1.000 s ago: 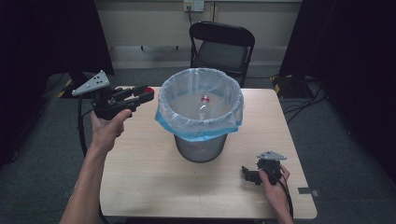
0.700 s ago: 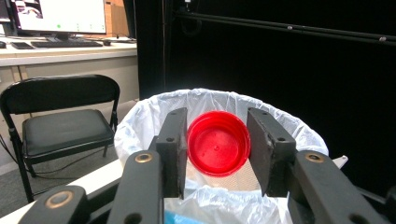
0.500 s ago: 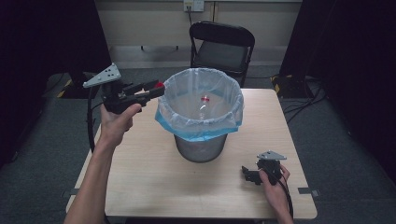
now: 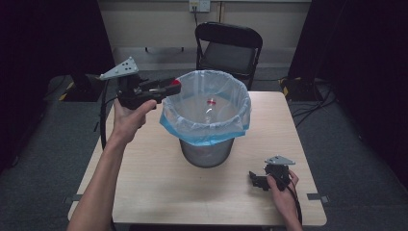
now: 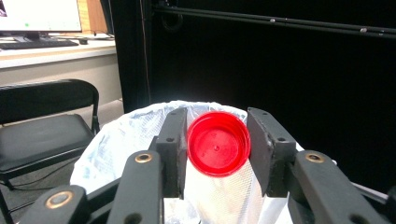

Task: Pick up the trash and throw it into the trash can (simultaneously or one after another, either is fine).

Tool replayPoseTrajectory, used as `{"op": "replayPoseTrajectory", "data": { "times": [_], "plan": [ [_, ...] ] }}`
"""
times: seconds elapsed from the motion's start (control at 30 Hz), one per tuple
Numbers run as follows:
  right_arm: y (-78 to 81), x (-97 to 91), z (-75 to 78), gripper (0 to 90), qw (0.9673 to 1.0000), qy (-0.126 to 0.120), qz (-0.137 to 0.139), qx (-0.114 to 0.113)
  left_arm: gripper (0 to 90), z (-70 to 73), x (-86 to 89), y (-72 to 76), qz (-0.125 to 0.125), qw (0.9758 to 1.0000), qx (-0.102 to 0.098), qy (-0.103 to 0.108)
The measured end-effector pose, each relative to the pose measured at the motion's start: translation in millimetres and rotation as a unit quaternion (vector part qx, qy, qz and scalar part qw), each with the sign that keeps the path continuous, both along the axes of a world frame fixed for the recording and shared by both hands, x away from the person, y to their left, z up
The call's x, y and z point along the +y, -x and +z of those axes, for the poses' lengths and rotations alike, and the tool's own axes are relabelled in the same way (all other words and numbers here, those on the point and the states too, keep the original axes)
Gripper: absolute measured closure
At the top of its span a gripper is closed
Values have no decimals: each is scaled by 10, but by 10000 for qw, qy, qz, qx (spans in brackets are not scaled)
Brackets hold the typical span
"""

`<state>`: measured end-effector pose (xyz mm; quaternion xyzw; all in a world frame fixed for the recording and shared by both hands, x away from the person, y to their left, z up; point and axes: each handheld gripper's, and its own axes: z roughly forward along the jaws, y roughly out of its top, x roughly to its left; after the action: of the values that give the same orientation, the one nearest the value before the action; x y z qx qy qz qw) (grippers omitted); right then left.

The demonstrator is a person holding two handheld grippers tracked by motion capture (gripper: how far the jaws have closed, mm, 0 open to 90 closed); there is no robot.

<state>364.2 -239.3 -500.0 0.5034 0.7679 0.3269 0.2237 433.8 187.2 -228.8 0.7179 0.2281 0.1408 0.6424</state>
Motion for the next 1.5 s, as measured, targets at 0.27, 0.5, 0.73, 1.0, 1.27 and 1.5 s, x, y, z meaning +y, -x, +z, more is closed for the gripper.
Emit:
{"op": "replayPoseTrajectory", "data": {
  "times": [0.27,0.5,0.73,1.0,1.27,1.5],
  "plan": [
    [0,0,0,88,10000,0,0,1,600,51,-180,-88,-333,9994,27,66],
    [0,0,0,88,10000,0,0,0,600,-2,-325,-218,-477,9985,268,52],
    [0,0,0,88,10000,0,0,1,600,2,-452,-320,-547,9972,467,-180],
    [0,0,0,88,10000,0,1,0,584,-17,-586,-403,-623,9958,580,-325],
    [1,0,0,89,10000,-1,3,0,254,18,-490,-411,-193,9980,511,-326],
    [1,0,0,89,10000,-2,2,1,209,-18,-426,-361,-240,9973,506,-472]
  ]
}}
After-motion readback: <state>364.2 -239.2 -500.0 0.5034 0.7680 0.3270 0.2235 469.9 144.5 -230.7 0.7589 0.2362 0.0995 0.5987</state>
